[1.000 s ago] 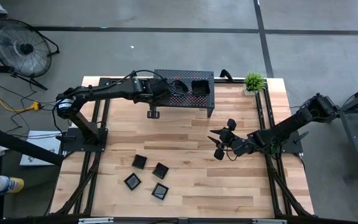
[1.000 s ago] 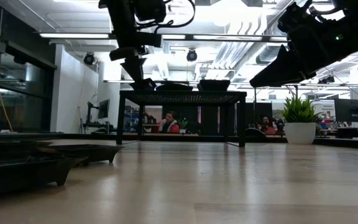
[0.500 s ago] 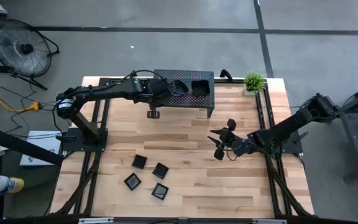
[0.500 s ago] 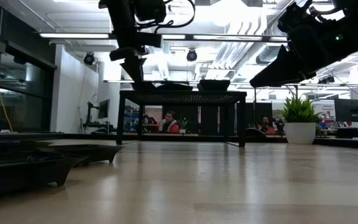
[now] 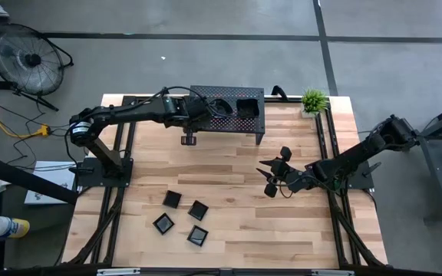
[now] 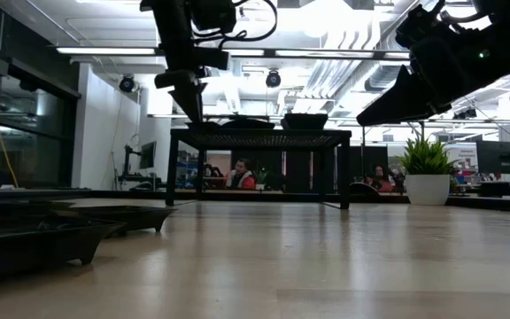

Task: Pick & Place Mini shaped plates
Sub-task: Put the bottom left black square plate on the shelf, then stack the black square plate on top of the black square plate on the shelf

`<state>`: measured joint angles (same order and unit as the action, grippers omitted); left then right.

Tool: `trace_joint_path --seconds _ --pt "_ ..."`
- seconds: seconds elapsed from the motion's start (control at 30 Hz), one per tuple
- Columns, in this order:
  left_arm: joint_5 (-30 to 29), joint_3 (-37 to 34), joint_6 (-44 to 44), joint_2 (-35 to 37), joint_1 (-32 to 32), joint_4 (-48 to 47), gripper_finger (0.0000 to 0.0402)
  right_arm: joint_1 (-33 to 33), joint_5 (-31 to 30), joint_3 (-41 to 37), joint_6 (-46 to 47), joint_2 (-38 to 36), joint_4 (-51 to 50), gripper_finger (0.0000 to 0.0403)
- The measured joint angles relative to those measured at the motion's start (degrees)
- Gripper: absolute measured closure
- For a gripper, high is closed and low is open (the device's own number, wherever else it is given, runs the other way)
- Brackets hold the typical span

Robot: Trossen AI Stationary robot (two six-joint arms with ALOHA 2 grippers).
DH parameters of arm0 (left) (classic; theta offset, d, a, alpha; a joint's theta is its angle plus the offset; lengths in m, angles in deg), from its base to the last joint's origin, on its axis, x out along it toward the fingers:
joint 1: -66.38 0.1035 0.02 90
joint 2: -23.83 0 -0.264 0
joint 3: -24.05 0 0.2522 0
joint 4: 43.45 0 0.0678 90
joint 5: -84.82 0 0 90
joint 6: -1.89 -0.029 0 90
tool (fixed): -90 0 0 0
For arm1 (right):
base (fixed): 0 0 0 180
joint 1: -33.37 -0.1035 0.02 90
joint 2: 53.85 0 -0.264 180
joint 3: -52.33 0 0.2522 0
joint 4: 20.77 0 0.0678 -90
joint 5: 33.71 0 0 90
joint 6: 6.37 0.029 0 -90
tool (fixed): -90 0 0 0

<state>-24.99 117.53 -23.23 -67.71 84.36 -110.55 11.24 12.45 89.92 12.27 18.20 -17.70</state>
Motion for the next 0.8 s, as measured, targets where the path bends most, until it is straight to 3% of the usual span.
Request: trace_joint_path --seconds 0.43,0.63,0.8 --pt "-0.3 0.7 -3.4 0.1 0.0 -3.1 0.021 0.0 2.2 0.0 0.5 0.0 0.0 0.0273" --pt "-0.9 6.4 -0.2 0.1 -0.9 -13.3 0.0202 0.0 2.2 0.0 0.5 0.0 0.0 0.0273" --pt "-2.3 10.1 4.5 0.8 -5.5 -19.7 0.0202 0.0 2.1 0.0 0.6 0.0 0.0 0.0273"
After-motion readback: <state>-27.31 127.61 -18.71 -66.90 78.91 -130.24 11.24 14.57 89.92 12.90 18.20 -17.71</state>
